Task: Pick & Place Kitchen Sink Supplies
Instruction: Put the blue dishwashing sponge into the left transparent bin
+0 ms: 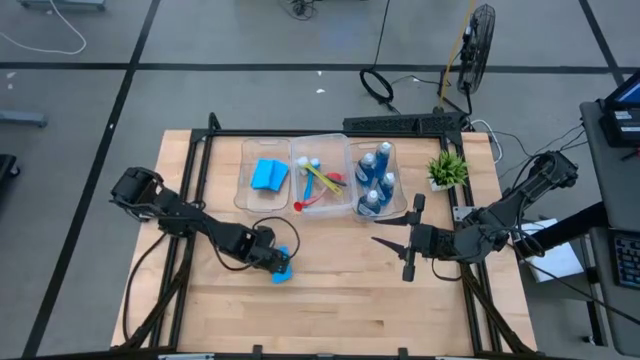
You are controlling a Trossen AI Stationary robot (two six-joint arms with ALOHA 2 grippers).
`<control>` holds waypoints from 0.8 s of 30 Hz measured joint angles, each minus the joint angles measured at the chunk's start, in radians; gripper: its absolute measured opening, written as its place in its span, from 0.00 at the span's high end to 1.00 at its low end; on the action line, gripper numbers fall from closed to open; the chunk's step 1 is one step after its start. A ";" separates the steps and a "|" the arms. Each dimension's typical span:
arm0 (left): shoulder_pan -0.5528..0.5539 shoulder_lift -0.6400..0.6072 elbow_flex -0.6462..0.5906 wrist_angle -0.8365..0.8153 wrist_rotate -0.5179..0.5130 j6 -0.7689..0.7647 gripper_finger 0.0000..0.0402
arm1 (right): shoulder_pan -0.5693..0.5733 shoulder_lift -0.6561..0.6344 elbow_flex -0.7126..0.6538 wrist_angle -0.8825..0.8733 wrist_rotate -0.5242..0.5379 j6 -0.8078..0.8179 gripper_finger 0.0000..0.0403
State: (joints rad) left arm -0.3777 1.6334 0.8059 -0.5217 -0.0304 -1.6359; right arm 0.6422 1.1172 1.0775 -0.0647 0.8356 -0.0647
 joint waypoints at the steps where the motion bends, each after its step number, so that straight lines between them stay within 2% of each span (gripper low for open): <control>1: -0.005 -0.018 -0.001 -0.030 -0.001 0.000 1.00 | 0.000 0.000 0.000 0.000 0.000 0.000 0.62; 8: -0.046 -0.180 -0.003 -0.198 -0.035 0.071 1.00 | 0.000 0.000 0.000 -0.001 0.000 -0.002 0.62; 13: -0.076 -0.307 -0.001 -0.196 -0.157 0.187 1.00 | 0.000 0.000 0.000 -0.001 0.000 -0.003 0.62; 17: -0.090 -0.411 0.000 -0.168 -0.250 0.382 1.00 | 0.000 0.000 0.000 -0.002 0.000 -0.003 0.62; 24: -0.105 -0.588 0.001 0.035 -0.264 0.750 1.00 | 0.000 0.000 0.000 -0.005 0.000 -0.003 0.62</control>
State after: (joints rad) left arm -0.4831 1.0456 0.8066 -0.4870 -0.2942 -0.8856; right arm 0.6422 1.1172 1.0771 -0.0694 0.8356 -0.0673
